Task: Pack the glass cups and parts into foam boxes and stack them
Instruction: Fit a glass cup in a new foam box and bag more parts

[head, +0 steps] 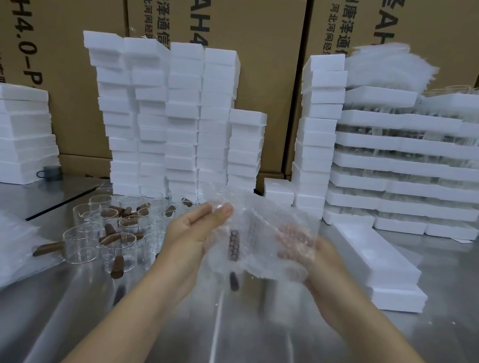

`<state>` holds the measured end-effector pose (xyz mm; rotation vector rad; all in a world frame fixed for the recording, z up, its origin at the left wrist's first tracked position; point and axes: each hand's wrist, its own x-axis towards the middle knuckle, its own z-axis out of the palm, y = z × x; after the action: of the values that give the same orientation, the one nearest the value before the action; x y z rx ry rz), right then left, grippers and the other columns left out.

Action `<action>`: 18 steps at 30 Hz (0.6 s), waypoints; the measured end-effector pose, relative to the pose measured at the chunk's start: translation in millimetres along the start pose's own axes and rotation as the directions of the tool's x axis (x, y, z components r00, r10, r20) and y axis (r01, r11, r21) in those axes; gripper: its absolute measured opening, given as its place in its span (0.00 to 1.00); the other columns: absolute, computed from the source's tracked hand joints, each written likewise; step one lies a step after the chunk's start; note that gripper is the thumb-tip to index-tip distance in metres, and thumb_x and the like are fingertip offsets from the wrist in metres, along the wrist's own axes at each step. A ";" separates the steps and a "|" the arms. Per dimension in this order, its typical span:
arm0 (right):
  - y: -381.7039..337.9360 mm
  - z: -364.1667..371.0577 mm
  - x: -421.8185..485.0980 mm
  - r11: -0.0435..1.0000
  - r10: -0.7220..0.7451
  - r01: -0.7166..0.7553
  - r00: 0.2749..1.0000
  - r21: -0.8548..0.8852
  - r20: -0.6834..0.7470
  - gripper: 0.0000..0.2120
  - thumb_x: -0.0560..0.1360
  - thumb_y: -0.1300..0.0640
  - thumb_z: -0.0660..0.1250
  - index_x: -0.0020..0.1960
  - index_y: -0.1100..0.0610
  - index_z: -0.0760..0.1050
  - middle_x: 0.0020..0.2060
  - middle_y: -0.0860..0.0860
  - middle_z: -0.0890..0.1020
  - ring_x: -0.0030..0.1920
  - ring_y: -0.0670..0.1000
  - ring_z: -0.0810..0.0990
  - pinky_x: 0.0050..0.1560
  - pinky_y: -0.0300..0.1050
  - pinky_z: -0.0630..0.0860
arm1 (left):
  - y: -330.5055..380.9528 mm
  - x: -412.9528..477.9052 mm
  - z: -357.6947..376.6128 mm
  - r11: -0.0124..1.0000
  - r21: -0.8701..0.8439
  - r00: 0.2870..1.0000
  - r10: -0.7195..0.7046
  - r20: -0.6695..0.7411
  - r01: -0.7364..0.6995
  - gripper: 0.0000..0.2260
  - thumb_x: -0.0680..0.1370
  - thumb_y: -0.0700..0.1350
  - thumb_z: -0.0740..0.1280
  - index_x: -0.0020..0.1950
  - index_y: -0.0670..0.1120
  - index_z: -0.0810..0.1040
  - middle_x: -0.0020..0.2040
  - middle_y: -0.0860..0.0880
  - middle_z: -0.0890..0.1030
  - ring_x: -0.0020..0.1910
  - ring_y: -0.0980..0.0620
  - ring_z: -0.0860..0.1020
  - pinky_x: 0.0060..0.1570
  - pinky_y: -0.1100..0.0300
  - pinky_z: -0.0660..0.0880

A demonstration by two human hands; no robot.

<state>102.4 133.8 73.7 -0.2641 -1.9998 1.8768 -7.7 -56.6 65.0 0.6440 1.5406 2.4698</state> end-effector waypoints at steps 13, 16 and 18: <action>3.8 3.6 -3.6 0.942 0.109 -0.153 0.981 0.300 0.159 0.24 0.77 0.63 0.75 0.68 0.45 0.76 0.55 0.52 0.89 0.40 0.47 0.89 0.28 0.37 0.79 | -7.8 -5.1 7.6 0.996 0.088 1.000 -0.004 -0.009 0.005 0.39 0.69 0.57 0.84 0.74 0.40 0.78 0.67 0.43 0.85 0.68 0.46 0.82 0.75 0.42 0.73; -2.2 -5.8 3.7 0.765 0.157 -0.216 0.976 0.607 0.149 0.16 0.79 0.76 0.63 0.60 0.61 0.79 0.53 0.61 0.88 0.37 0.50 0.88 0.29 0.38 0.82 | -10.6 -6.0 10.3 0.991 0.132 1.000 0.007 0.000 -0.007 0.40 0.63 0.62 0.85 0.71 0.45 0.82 0.64 0.50 0.87 0.65 0.55 0.84 0.62 0.56 0.81; 1.0 -7.9 8.9 0.665 0.134 -0.212 0.977 0.717 0.165 0.20 0.73 0.78 0.62 0.61 0.66 0.77 0.55 0.65 0.87 0.49 0.57 0.90 0.41 0.42 0.86 | -12.7 -6.3 12.9 0.989 0.149 0.999 -0.014 0.043 0.007 0.31 0.65 0.61 0.86 0.63 0.49 0.87 0.60 0.53 0.88 0.59 0.58 0.86 0.50 0.64 0.83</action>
<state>97.3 144.6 74.3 -0.1288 -1.1232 2.6845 2.5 -42.5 57.0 0.7061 1.7190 2.3326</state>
